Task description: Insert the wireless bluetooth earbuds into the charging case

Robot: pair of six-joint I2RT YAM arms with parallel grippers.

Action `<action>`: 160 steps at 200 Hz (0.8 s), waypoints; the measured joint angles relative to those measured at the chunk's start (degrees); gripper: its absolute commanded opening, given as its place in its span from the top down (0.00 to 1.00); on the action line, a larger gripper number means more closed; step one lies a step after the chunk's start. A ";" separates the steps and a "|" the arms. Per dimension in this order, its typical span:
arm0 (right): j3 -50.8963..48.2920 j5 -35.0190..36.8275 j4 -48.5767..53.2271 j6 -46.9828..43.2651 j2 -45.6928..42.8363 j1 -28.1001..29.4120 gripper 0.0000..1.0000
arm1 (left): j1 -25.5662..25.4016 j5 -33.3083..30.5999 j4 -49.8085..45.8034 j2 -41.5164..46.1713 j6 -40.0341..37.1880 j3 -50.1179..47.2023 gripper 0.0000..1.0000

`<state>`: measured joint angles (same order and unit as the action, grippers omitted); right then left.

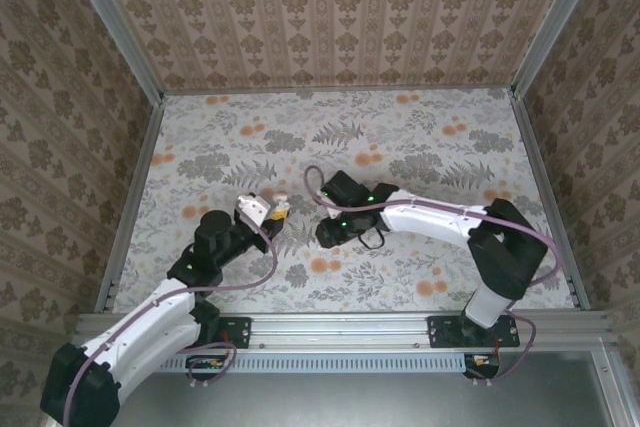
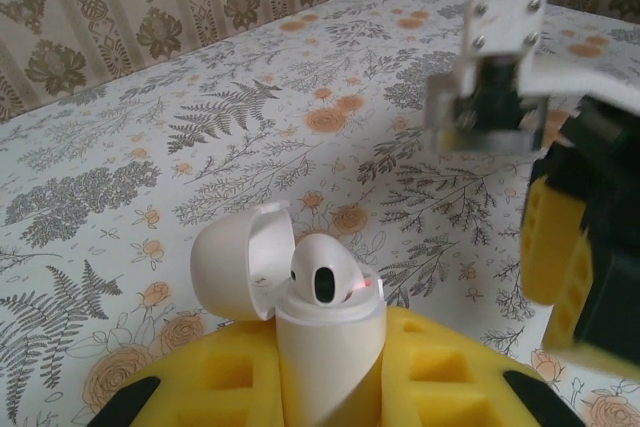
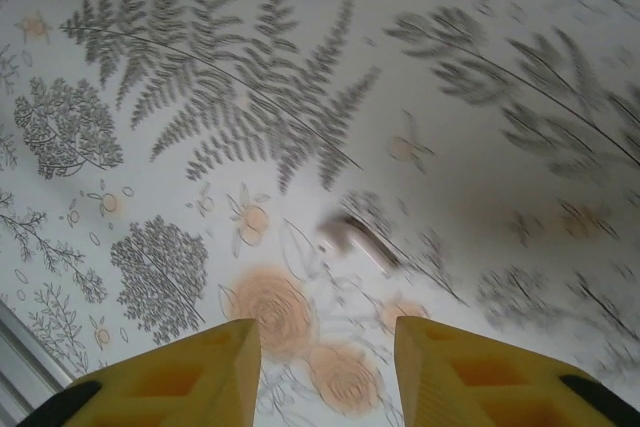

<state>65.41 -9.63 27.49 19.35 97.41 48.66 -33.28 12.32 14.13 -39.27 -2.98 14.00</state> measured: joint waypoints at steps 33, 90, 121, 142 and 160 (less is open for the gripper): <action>8.15 0.70 4.96 -9.49 7.21 0.46 0.56 | 0.02 -0.24 -2.91 2.78 0.44 0.02 1.00; 14.43 0.07 11.63 -18.27 13.55 0.72 0.51 | 0.02 -2.60 -9.44 11.47 1.75 0.02 1.00; 14.93 0.33 13.38 -20.37 15.76 1.92 0.52 | 0.02 -4.11 -11.58 14.29 1.95 0.02 1.00; 16.50 0.72 14.80 -21.35 17.90 2.84 0.53 | 0.07 -4.90 -12.20 14.38 1.99 0.02 1.00; 17.57 1.44 15.26 -22.16 19.32 3.34 0.55 | 0.07 -5.25 -12.22 14.38 1.99 0.02 1.00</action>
<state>82.98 -8.19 42.74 -2.81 116.73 52.01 -33.21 7.07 1.91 -24.88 -0.99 14.02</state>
